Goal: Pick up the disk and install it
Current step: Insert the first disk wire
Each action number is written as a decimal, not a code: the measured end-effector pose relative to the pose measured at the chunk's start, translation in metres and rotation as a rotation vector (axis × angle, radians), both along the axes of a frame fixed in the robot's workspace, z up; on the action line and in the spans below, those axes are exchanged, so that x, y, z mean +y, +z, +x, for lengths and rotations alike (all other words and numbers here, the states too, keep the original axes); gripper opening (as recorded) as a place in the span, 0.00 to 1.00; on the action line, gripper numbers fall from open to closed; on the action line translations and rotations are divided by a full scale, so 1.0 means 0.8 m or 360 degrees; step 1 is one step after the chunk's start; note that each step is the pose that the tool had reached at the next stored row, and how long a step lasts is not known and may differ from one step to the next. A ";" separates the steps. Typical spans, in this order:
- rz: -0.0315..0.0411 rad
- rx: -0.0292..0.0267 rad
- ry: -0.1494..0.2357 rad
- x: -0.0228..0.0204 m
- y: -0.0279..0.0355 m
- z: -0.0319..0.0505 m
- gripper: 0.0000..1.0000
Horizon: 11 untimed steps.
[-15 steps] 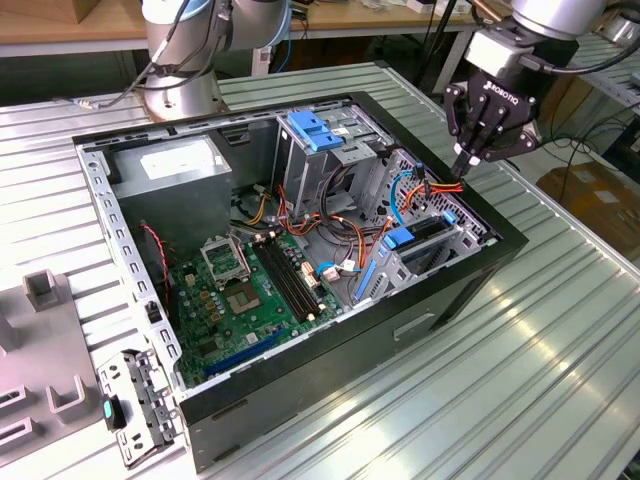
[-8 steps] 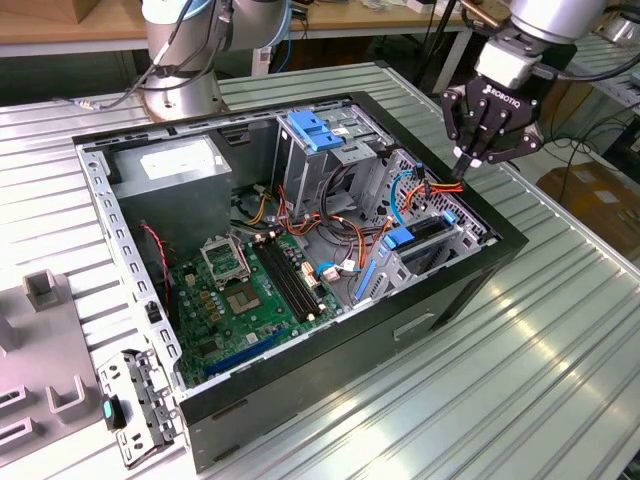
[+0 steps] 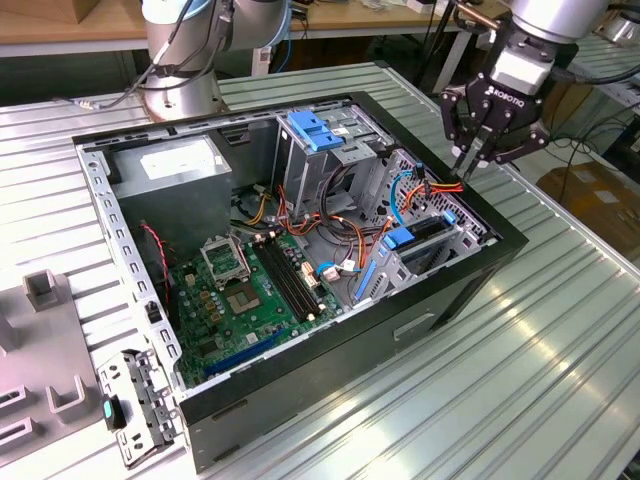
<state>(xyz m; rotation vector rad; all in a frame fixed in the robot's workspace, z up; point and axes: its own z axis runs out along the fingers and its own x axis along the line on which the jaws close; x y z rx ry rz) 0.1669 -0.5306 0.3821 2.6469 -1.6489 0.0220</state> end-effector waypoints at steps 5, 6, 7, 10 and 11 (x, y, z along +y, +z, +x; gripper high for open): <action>0.0000 0.00001 0.0217 -0.0001 -0.0022 0.001 0.31; 0.0000 0.00000 0.0241 0.0000 -0.0025 0.002 0.31; 0.0000 0.00000 0.0263 -0.0001 -0.0029 0.002 0.31; 0.0000 0.00001 0.0335 -0.0001 -0.0041 0.003 0.31; 0.0000 0.00001 0.0347 -0.0018 -0.0047 0.004 0.31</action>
